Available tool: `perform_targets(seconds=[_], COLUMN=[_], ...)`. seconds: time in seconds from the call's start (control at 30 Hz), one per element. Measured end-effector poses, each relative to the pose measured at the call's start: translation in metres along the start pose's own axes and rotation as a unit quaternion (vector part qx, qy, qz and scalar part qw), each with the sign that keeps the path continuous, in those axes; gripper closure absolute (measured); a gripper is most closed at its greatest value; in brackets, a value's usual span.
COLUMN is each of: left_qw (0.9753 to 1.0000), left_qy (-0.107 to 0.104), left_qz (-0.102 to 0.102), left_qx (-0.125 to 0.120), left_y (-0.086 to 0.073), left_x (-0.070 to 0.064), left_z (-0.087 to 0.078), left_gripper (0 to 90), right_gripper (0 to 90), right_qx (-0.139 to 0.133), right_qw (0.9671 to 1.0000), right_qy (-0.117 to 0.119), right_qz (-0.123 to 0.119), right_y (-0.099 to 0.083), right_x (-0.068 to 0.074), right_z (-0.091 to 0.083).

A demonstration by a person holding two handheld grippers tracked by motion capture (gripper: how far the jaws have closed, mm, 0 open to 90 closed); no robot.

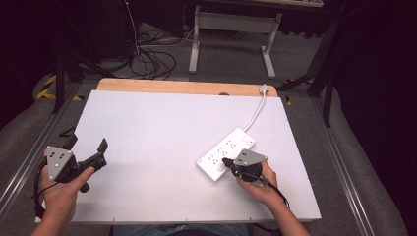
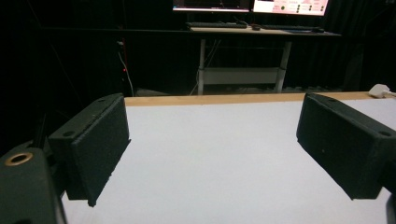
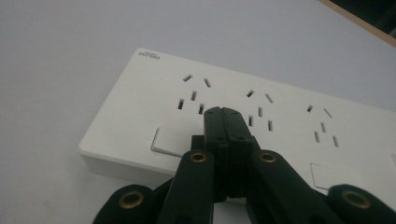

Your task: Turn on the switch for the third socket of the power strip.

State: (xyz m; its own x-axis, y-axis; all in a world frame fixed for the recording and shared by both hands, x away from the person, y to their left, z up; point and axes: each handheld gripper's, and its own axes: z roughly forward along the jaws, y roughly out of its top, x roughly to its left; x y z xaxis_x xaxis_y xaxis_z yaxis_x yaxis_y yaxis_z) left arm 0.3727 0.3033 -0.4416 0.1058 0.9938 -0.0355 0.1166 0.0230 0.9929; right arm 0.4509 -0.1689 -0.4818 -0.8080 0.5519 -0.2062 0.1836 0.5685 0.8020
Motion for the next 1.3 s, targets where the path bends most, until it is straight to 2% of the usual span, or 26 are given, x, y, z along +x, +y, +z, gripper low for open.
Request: perform_targets(seconds=[0.3, 0.5, 0.87, 1.1, 1.3], left_qw=[1.0, 1.0, 1.0, 1.0, 1.0], left_qy=[0.001, -0.001, 0.001, 0.002, 0.002], left_qz=[0.001, 0.0, -0.001, -0.001, -0.003], left_qx=[0.0, 0.0, -0.001, -0.001, -0.001], left_y=[0.0, 0.0, 0.0, 0.0, 0.0], left_x=[0.0, 0.0, 0.0, 0.001, 0.001], left_z=[0.0, 0.0, 0.0, 0.0, 0.0], left_gripper=[10.1, 10.8, 10.8, 10.8, 10.7], right_gripper=[83.9, 84.9, 84.7, 79.2, 76.7], right_qx=[0.001, 0.0, -0.03, -0.059, -0.072], right_qw=[1.0, 0.9999, 0.9994, 0.9978, 0.9967], right_qy=[-0.006, -0.009, -0.017, -0.029, -0.036], right_qz=[-0.001, -0.007, -0.002, 0.007, 0.011], right_y=[0.001, 0.002, 0.006, 0.009, 0.01], right_x=[0.0, 0.0, -0.001, -0.002, -0.004], right_z=[-0.002, -0.004, -0.011, -0.018, -0.022])
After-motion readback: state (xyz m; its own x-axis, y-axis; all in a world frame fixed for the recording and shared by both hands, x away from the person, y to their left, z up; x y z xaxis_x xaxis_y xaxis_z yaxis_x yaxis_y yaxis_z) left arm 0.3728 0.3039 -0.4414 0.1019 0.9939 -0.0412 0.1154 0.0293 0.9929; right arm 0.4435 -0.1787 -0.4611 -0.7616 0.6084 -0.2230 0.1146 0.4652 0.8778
